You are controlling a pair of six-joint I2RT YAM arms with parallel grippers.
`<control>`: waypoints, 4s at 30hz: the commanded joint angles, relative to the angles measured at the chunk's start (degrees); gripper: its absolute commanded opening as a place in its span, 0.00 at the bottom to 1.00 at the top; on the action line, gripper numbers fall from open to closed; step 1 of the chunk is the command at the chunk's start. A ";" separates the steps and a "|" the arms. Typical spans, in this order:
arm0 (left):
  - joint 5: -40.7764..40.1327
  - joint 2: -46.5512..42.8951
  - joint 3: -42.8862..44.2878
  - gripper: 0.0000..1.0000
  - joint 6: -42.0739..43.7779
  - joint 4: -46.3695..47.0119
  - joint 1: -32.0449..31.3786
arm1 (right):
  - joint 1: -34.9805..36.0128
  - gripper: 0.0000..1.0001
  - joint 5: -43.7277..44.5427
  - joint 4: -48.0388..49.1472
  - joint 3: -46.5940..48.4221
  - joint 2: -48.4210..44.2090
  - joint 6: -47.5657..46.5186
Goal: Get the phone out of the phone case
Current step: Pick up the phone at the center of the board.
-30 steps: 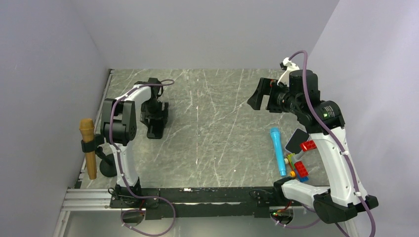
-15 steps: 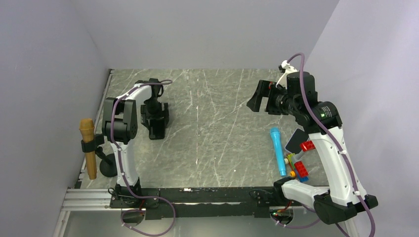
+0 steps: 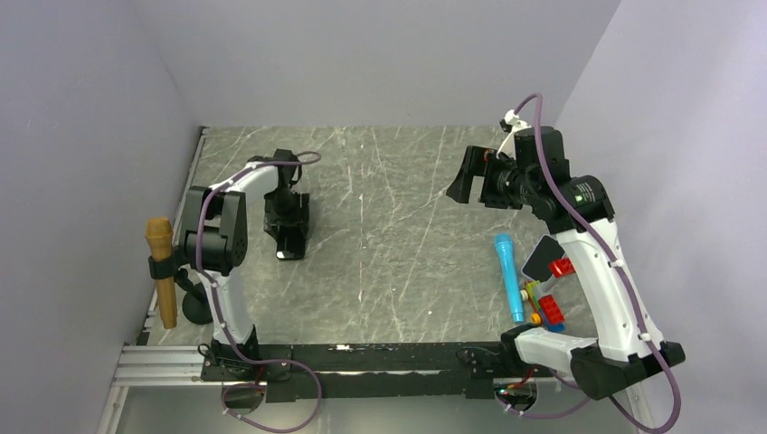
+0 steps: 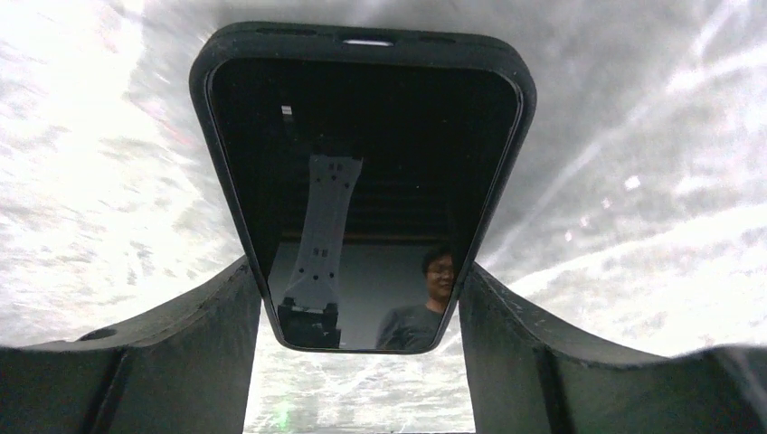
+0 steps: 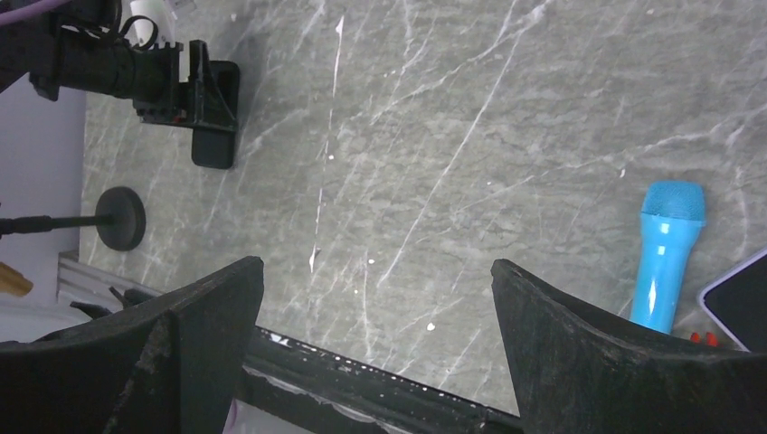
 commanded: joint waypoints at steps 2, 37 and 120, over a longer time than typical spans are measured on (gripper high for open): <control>3.73 -11.79 -7.28 0.00 0.12 4.36 -6.67 | 0.12 1.00 -4.78 -2.45 -1.53 2.56 0.87; 7.24 -44.00 -18.45 0.00 12.13 20.71 -40.45 | 8.93 0.68 -39.03 25.04 -16.73 17.19 22.02; 60.52 -45.92 -18.96 0.00 -30.53 46.28 -16.91 | 10.47 0.63 -59.51 46.83 -29.08 4.38 10.83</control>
